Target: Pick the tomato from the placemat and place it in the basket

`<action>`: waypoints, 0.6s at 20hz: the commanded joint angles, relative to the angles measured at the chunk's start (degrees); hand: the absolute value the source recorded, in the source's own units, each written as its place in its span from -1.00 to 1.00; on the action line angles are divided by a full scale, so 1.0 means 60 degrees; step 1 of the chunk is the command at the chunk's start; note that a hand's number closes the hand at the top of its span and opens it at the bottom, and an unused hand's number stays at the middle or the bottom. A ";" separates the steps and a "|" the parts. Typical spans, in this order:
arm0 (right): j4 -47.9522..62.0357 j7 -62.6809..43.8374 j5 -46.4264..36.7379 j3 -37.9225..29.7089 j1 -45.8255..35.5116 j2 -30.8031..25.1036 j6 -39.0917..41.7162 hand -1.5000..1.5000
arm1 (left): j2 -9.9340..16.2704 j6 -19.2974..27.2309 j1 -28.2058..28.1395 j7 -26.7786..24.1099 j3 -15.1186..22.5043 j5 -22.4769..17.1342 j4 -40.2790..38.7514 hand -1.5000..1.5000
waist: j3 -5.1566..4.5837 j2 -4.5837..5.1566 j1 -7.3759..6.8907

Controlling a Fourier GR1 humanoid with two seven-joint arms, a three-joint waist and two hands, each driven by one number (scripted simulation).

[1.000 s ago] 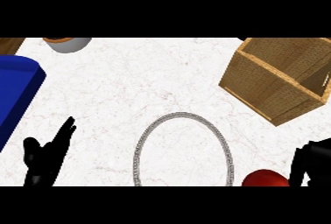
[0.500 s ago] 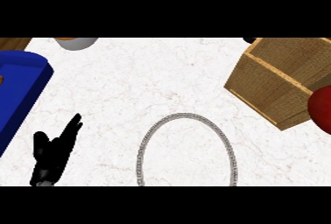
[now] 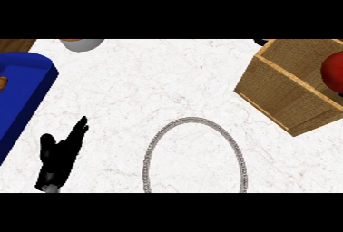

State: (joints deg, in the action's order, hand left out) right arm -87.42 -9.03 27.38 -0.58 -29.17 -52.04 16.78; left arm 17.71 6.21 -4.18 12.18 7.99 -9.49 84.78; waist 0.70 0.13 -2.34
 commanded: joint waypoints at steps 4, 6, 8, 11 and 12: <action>0.2385 0.1321 -0.0463 0.0054 -0.0668 0.0774 0.0994 1.00 | -0.0479 0.0226 -0.0237 0.0135 0.0147 0.0257 -0.1089 0.00 | -0.0113 0.0062 0.0178; 0.2725 0.1150 -0.1015 0.0547 -0.1208 0.1141 0.0781 1.00 | -0.0331 -0.0054 -0.0354 0.0265 0.0013 0.0006 -0.0949 0.00 | -0.0117 0.0064 0.0090; 0.3777 0.2126 -0.1131 0.0172 -0.1123 0.1015 0.1328 1.00 | -0.0486 0.0129 -0.0358 0.0255 0.0214 0.0283 -0.0905 0.00 | -0.0106 0.0085 0.0114; 0.4267 0.2320 -0.3097 0.0447 -0.1442 0.0360 0.0011 1.00 | -0.0272 -0.0075 -0.0435 0.0081 0.0107 0.0240 -0.0737 0.00 | -0.0110 0.0131 -0.0026; 0.3989 0.2692 -0.3688 0.1009 -0.1302 0.0717 -0.0212 1.00 | -0.0115 -0.0266 -0.0124 0.0531 -0.0144 -0.0073 -0.0865 0.00 | -0.0110 0.0136 0.0014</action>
State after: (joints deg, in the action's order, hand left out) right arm -66.75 2.28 13.84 2.29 -36.20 -48.20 18.26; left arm 17.07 5.54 -4.15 12.29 7.38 -8.96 84.49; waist 0.82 0.15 -2.18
